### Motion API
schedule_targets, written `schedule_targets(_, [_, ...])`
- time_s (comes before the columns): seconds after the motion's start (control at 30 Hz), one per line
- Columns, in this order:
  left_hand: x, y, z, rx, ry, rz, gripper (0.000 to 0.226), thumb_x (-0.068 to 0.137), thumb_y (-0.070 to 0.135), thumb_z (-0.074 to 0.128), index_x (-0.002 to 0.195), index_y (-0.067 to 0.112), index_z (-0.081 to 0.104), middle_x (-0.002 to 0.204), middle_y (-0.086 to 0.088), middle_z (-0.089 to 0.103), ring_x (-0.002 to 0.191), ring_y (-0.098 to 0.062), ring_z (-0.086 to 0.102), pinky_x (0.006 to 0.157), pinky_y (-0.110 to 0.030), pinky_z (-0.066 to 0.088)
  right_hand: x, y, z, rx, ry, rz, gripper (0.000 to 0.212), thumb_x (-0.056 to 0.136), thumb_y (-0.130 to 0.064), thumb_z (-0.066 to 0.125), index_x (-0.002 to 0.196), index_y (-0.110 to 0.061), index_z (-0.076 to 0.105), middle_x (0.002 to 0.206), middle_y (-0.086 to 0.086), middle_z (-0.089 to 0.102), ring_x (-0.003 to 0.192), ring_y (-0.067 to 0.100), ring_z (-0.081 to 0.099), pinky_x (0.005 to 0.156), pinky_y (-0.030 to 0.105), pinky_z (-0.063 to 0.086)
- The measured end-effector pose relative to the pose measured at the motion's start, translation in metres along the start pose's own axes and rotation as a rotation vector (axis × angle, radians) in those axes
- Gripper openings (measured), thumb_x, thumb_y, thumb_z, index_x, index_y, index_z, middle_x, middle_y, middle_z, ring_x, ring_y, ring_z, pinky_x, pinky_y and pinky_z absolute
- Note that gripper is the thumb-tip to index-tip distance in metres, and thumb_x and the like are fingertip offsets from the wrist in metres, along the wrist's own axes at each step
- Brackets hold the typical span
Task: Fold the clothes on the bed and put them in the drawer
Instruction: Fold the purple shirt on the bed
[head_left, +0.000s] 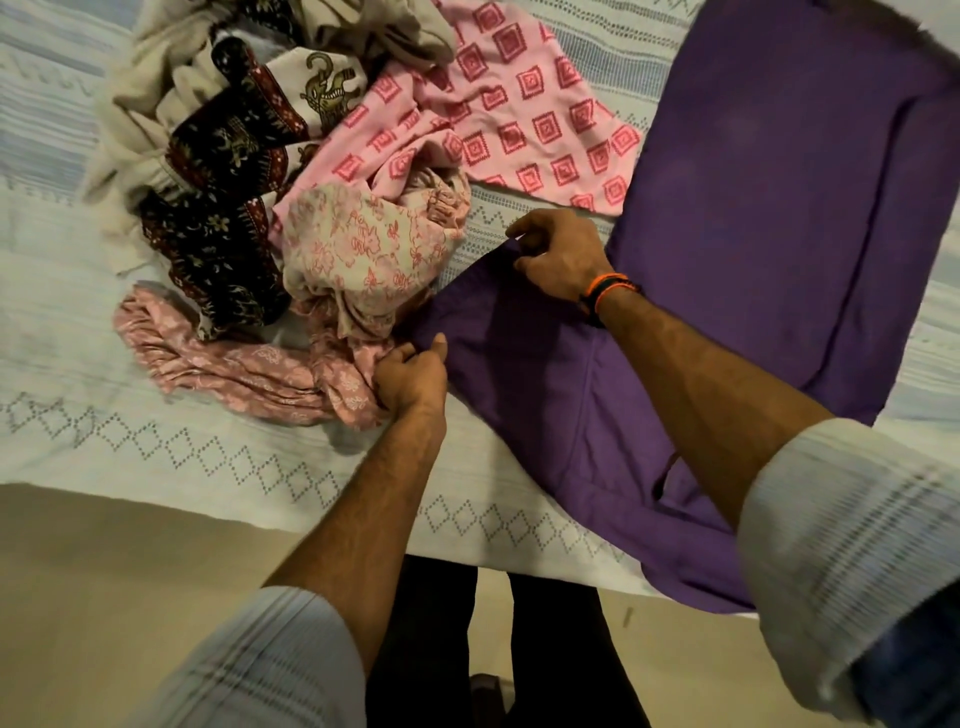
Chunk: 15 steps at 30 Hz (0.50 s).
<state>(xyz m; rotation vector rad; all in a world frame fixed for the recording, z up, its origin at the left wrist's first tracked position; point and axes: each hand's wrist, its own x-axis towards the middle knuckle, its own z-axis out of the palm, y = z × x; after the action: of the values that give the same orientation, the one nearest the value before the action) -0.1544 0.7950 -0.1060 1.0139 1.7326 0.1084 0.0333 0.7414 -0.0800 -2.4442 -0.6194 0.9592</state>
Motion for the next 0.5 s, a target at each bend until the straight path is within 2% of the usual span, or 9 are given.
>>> schedule_targets(0.03, [-0.001, -0.002, 0.000, -0.020, -0.012, 0.027, 0.036, 0.078, 0.024, 0.079, 0.077, -0.007, 0.061, 0.095, -0.030, 0.069, 0.071, -0.020, 0.052, 0.080, -0.046, 0.055, -0.005, 0.000, -0.003, 0.004, 0.002, -0.006, 0.038, 0.076, -0.004, 0.064, 0.111, -0.017, 0.072, 0.093, 0.000, 0.073, 0.085, 0.011, 0.065, 0.076, 0.013, 0.048])
schedule_targets(0.1, [-0.008, -0.001, -0.002, -0.028, -0.047, 0.087, 0.029, 0.076, 0.030, 0.080, 0.070, 0.006, 0.066, 0.081, -0.016, 0.072, 0.072, -0.017, 0.058, 0.082, -0.047, 0.058, -0.012, 0.001, -0.009, 0.016, 0.000, -0.019, 0.038, 0.076, -0.003, 0.063, 0.111, -0.016, 0.072, 0.089, -0.002, 0.072, 0.082, 0.009, 0.064, 0.066, 0.003, 0.043])
schedule_targets(0.17, [-0.022, 0.001, -0.002, -0.044, -0.088, 0.165, 0.020, 0.077, 0.031, 0.080, 0.082, 0.013, 0.072, 0.086, -0.005, 0.074, 0.077, -0.016, 0.064, 0.084, -0.038, 0.057, -0.022, 0.003, -0.018, 0.028, 0.015, -0.038, 0.037, 0.076, -0.002, 0.062, 0.109, -0.015, 0.072, 0.087, -0.004, 0.069, 0.082, 0.007, 0.062, 0.062, -0.004, 0.039])
schedule_targets(0.23, [-0.040, 0.000, -0.003, -0.035, -0.118, 0.273, 0.024, 0.074, 0.036, 0.079, 0.087, 0.016, 0.072, 0.087, -0.003, 0.074, 0.078, -0.016, 0.067, 0.083, -0.035, 0.057, -0.033, 0.007, -0.031, 0.030, 0.042, -0.063, 0.033, 0.076, 0.000, 0.062, 0.103, -0.015, 0.074, 0.087, -0.006, 0.068, 0.081, 0.004, 0.060, 0.063, -0.005, 0.038])
schedule_targets(0.3, [-0.059, -0.005, -0.002, -0.004, -0.158, 0.369, 0.018, 0.076, 0.033, 0.077, 0.083, 0.018, 0.069, 0.078, 0.002, 0.071, 0.073, -0.016, 0.066, 0.077, -0.039, 0.058, -0.041, 0.013, -0.041, 0.020, 0.072, -0.077, 0.028, 0.076, -0.002, 0.063, 0.097, -0.017, 0.075, 0.085, -0.008, 0.067, 0.071, -0.002, 0.057, 0.062, -0.004, 0.036])
schedule_targets(0.4, [-0.095, -0.022, 0.005, 0.072, -0.213, 0.536, 0.017, 0.080, 0.030, 0.074, 0.085, 0.015, 0.070, 0.071, 0.003, 0.069, 0.064, -0.014, 0.063, 0.067, -0.038, 0.057, -0.059, 0.031, -0.060, 0.038, 0.124, -0.077, 0.025, 0.076, -0.005, 0.064, 0.093, -0.017, 0.077, 0.072, -0.013, 0.063, 0.059, -0.007, 0.054, 0.059, -0.003, 0.034])
schedule_targets(0.5, [-0.131, -0.041, 0.017, 0.136, -0.285, 0.672, 0.019, 0.080, 0.028, 0.077, 0.090, 0.013, 0.071, 0.074, 0.005, 0.070, 0.064, -0.011, 0.063, 0.064, -0.026, 0.054, -0.074, 0.053, -0.076, 0.066, 0.130, -0.047, 0.024, 0.077, -0.003, 0.067, 0.094, -0.017, 0.078, 0.081, -0.006, 0.068, 0.074, 0.001, 0.057, 0.061, -0.004, 0.035])
